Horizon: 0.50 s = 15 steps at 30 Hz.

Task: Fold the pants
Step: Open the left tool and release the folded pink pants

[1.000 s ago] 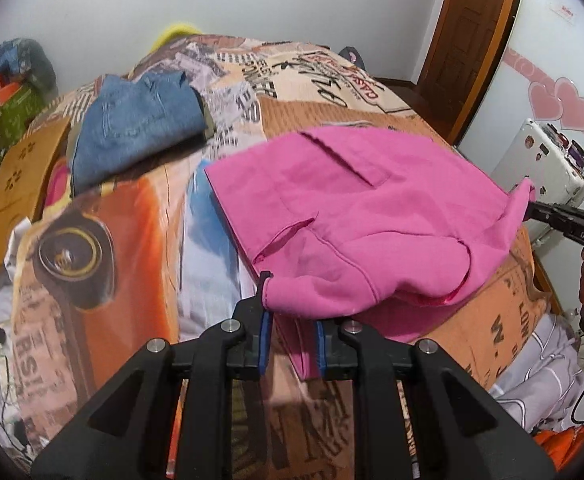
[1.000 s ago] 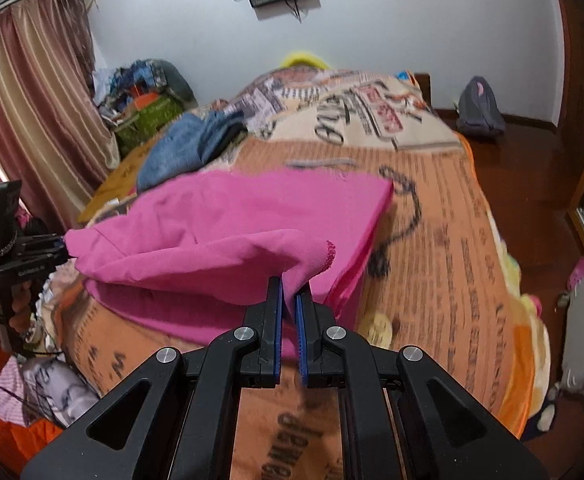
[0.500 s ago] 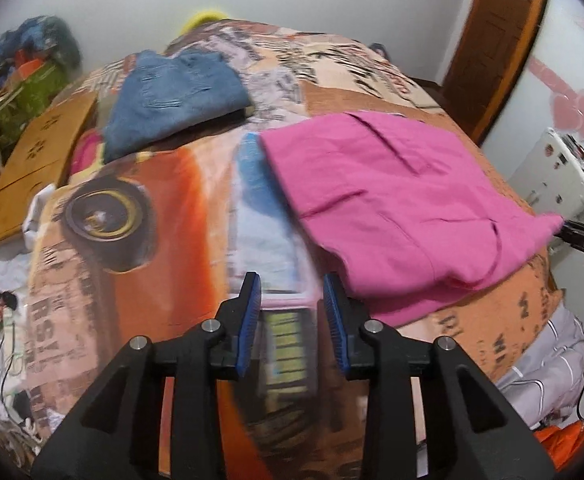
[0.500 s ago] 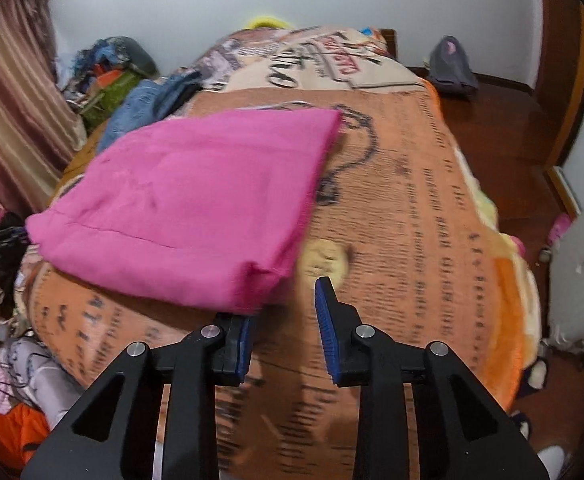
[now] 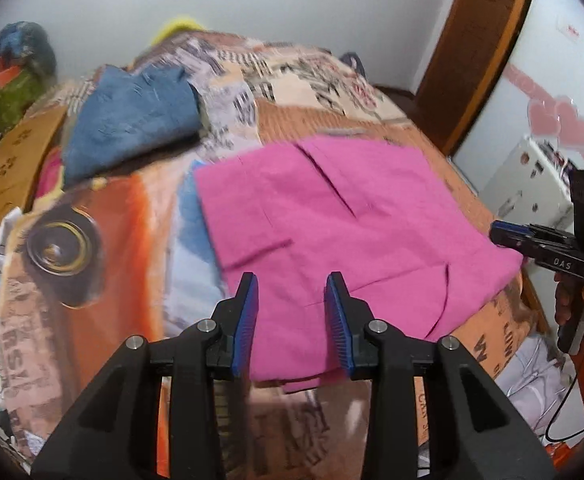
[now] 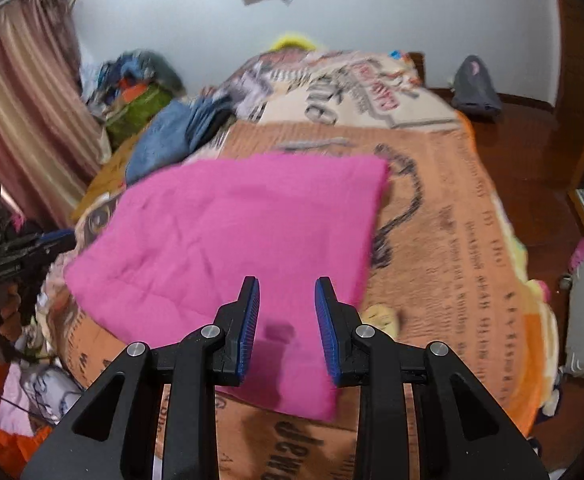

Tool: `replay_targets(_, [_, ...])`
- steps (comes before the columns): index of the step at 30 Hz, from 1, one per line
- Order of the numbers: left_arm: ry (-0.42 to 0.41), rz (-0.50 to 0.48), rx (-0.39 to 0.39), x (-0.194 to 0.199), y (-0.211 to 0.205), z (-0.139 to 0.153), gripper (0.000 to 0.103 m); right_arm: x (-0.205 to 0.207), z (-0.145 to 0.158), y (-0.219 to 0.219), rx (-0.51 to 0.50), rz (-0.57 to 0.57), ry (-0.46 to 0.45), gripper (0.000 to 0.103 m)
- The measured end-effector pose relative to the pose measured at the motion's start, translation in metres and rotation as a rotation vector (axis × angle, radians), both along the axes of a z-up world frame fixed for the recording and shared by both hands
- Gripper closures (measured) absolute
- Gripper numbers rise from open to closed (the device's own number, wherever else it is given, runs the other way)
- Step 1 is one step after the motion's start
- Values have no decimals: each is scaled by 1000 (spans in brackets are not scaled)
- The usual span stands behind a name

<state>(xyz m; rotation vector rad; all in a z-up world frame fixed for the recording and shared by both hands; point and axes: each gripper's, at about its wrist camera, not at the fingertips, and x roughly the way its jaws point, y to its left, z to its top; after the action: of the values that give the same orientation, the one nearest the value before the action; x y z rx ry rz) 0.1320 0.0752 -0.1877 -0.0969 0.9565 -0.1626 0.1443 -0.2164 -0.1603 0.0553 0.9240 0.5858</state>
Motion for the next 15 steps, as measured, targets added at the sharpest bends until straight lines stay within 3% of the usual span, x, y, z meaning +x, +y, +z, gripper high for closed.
replay_targets(2, [11,5,9,1,-3,-10,65,0,-15,8,-26,22,30,77])
replay_targets(4, [-4,24,8,-1,2,-14,51,1,-29,11,-40,29,58,77])
replay_targets(6, [-10,36,19,-3,10,-16,43,1,-30,6,-25,19,63,76])
replay_targets(9, [12,48,-14,-4,25,-16,42,5,-32,-4,-47,-5,76,76])
replay_targets(12, [-5,97,60,-4,37,-7,44,8,-31,-13,-101,-16,73,76])
replay_targets(15, [-31,142,56,7,58,8,44,17,-24,-22,-122,-41,59,76])
